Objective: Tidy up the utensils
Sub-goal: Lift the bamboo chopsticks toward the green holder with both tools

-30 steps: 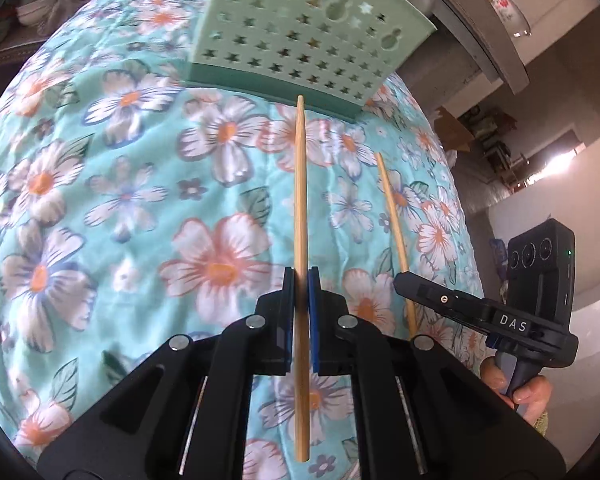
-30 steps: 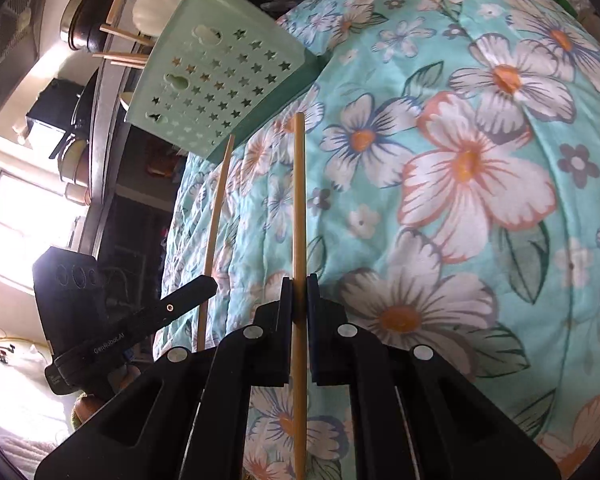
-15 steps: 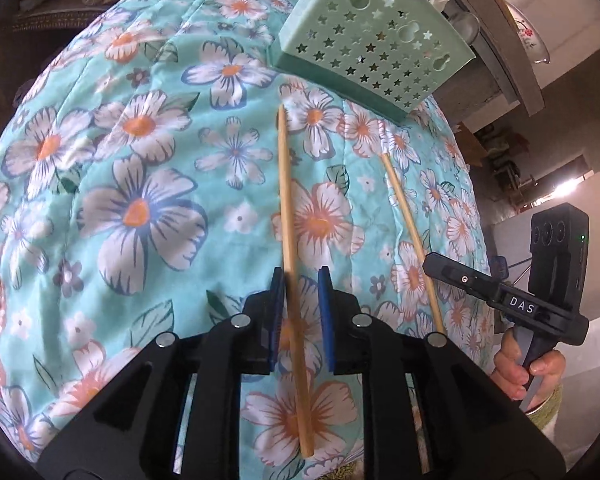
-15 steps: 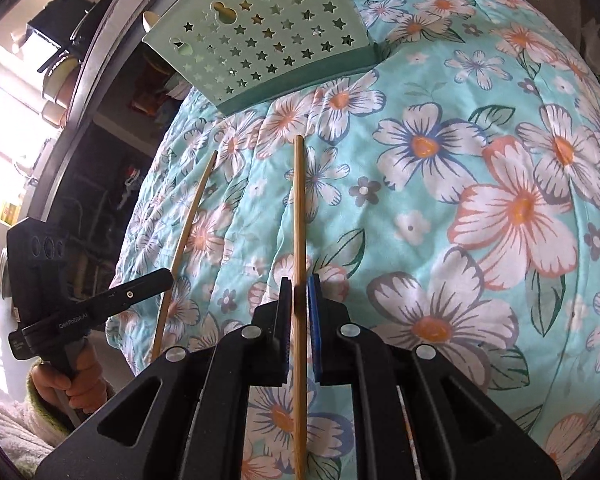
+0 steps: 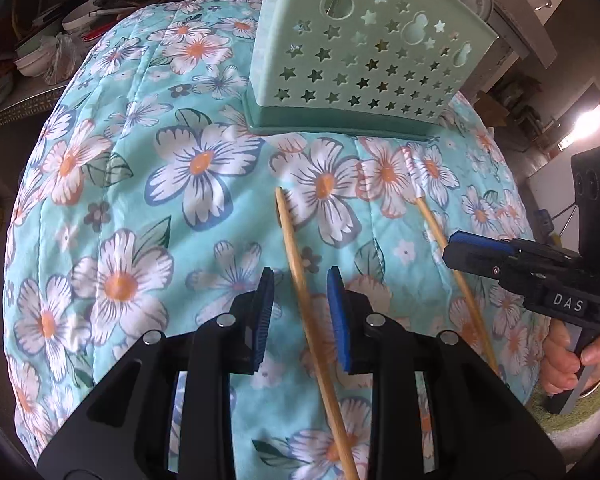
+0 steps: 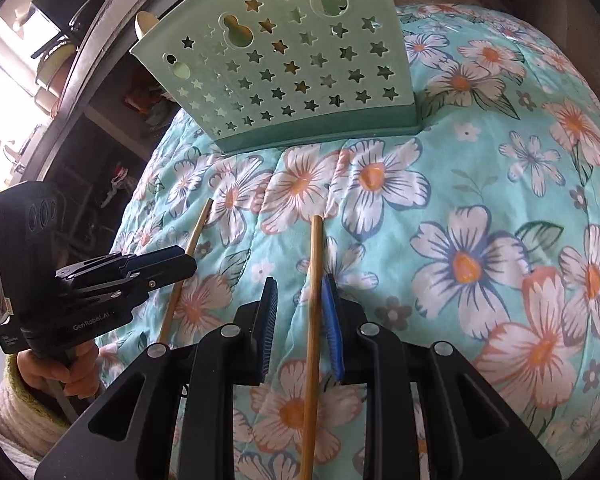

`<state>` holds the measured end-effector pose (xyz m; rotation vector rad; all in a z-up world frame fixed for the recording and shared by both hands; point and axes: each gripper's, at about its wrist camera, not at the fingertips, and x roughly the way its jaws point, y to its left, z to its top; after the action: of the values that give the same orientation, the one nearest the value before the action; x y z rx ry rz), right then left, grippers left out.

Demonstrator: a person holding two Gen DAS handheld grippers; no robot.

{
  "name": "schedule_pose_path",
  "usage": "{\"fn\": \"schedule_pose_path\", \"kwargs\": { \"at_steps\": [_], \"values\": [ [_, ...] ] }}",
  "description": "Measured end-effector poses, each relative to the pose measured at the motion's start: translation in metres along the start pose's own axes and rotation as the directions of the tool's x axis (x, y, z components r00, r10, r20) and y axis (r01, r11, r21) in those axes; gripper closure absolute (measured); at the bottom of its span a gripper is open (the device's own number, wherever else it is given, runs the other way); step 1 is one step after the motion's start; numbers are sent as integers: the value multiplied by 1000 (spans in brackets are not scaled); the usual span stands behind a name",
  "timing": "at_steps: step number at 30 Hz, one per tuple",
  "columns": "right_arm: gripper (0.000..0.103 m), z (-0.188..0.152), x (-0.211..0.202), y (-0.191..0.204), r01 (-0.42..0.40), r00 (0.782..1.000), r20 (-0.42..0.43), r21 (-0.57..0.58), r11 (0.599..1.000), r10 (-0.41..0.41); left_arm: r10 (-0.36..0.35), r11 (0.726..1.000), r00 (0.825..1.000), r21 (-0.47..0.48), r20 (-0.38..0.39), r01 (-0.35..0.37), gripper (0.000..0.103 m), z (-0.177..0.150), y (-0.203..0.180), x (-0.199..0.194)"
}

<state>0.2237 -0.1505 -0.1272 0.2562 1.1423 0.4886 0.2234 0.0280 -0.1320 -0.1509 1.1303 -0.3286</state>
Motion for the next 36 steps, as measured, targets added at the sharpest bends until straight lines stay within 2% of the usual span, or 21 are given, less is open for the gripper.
{"fn": "schedule_pose_path", "kwargs": {
  "at_steps": [6,8,11,13,15,19,24,28,36],
  "values": [
    [80,10,13,-2,28,1000,-5,10,1000,-28,23,1000,1000,21,-6,-23,79,14,-3,12],
    [81,12,16,-4,34,999,-4,12,999,-34,38,999,999,21,-3,-38,85,17,-4,16],
    [89,12,19,-4,57,998,0,5,998,-57,60,998,998,21,9,-60,93,17,-5,17],
    [96,12,20,-5,55,998,4,9,998,-55,64,998,998,17,16,-64,94,18,-6,18],
    [97,13,17,-8,37,999,11,28,999,-37,67,998,997,7,26,-67,95,18,-6,17],
    [97,13,-2,-13,0,999,48,54,999,-2,44,999,998,-30,43,-43,97,19,-1,9],
    [97,18,-43,-13,-39,991,132,63,997,30,-23,998,994,-50,111,29,98,17,1,-31],
    [97,22,-80,-6,-62,974,219,45,997,51,-90,995,975,-27,203,98,98,23,-6,-74],
    [97,20,-146,10,-74,924,376,-14,997,74,-191,981,906,79,378,175,97,37,-34,-161]
  ]
}}
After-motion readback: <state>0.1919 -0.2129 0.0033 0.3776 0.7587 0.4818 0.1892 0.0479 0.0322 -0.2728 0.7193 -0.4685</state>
